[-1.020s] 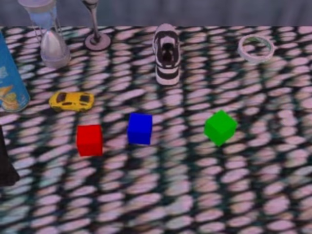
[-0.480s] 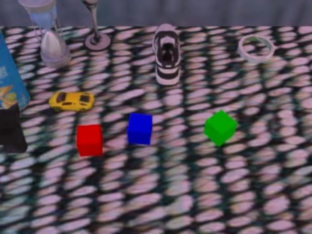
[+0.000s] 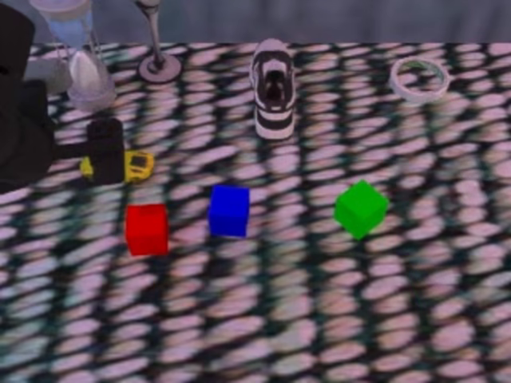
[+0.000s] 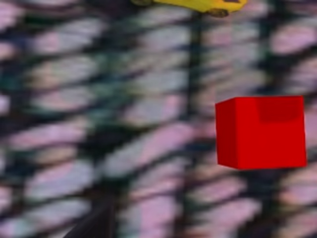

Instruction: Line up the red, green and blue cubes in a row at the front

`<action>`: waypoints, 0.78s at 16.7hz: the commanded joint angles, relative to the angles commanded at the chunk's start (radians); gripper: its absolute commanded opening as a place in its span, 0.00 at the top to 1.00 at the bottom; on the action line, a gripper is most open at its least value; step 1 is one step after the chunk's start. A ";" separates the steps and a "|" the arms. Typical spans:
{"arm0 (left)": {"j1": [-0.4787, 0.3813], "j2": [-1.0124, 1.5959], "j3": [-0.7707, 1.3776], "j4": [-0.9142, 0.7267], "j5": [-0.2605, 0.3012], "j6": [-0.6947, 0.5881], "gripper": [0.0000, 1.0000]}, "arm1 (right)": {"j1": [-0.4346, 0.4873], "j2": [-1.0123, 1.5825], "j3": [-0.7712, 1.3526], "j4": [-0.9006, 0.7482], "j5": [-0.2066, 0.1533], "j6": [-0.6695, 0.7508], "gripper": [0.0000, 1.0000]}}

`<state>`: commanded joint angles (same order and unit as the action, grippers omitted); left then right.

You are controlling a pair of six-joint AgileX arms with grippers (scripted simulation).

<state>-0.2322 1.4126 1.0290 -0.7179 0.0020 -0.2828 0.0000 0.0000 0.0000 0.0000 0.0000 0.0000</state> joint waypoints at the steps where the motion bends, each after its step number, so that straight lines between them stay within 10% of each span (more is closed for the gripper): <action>1: -0.015 0.088 0.066 -0.047 0.000 -0.018 0.00 | 0.000 0.000 0.000 0.000 0.000 0.000 0.00; 13: -0.109 0.642 0.498 -0.325 0.000 -0.133 0.00 | 0.000 0.000 0.000 0.000 0.000 0.000 0.00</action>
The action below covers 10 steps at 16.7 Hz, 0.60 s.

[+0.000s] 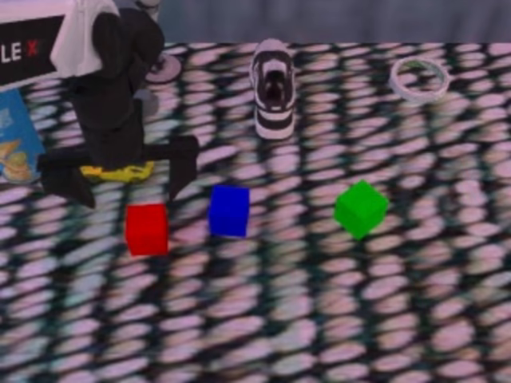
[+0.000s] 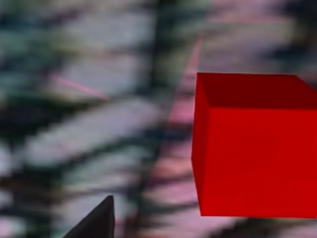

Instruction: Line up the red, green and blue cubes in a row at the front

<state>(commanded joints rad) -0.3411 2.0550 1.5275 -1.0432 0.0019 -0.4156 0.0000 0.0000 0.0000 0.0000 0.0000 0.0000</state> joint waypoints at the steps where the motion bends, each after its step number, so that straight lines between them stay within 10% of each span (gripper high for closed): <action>1: 0.000 0.000 0.000 0.000 0.000 0.000 0.00 | 0.000 0.000 0.000 0.000 0.000 0.000 0.00; 10: 0.002 0.100 -0.109 0.222 0.001 0.003 0.00 | 0.000 0.000 0.000 0.000 0.000 0.000 0.00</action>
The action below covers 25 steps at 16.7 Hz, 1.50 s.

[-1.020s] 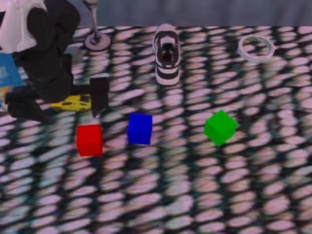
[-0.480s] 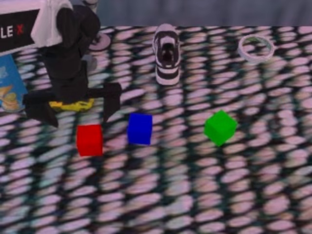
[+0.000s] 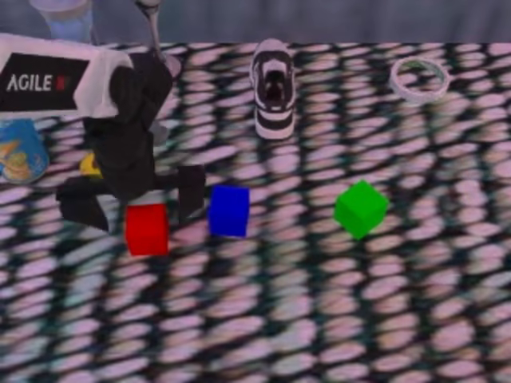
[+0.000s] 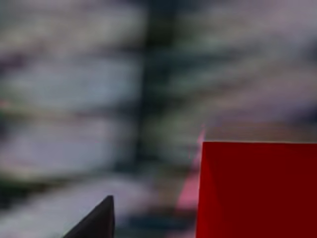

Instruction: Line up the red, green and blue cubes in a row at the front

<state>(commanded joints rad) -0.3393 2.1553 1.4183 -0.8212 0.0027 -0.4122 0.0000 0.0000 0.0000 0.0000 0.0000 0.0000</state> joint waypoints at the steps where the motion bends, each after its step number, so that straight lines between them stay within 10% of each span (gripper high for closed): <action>1: 0.000 0.019 -0.020 0.036 0.000 0.000 0.00 | 0.000 0.000 0.000 0.000 0.000 0.000 0.00; 7: 0.000 0.046 -0.049 0.083 0.000 0.000 0.00 | 0.000 0.000 0.000 0.000 0.000 0.000 0.00; 20: 0.000 0.046 -0.049 0.083 0.000 0.000 0.98 | 0.000 0.000 0.000 0.000 0.000 0.000 0.00; 25: 0.000 0.046 -0.049 0.083 0.000 0.000 1.00 | 0.000 0.000 0.000 0.000 0.000 0.000 0.00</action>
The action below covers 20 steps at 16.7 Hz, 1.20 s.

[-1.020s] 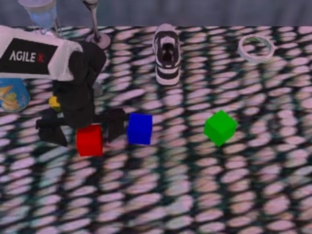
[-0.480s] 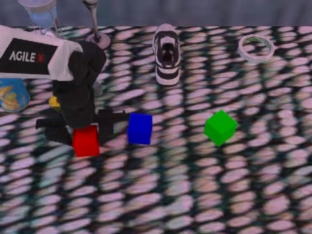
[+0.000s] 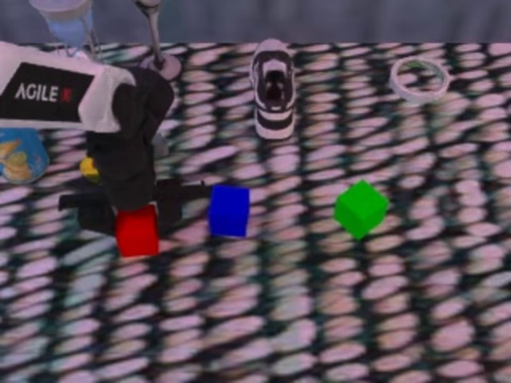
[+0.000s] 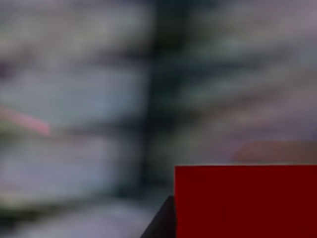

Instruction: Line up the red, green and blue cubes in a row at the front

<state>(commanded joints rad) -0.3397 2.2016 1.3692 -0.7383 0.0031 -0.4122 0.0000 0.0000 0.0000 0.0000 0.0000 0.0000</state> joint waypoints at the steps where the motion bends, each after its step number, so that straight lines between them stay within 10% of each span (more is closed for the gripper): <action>1: 0.000 0.000 0.000 0.000 0.000 0.000 1.00 | 0.000 0.000 0.000 0.000 0.000 0.000 0.00; 20: -0.024 -0.163 0.104 -0.250 -0.012 -0.030 1.00 | 0.000 0.000 0.000 0.000 0.000 0.000 0.00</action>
<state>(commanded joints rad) -0.3633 2.0381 1.4731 -0.9886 -0.0088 -0.4419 0.0000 0.0000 0.0000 0.0000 0.0000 0.0000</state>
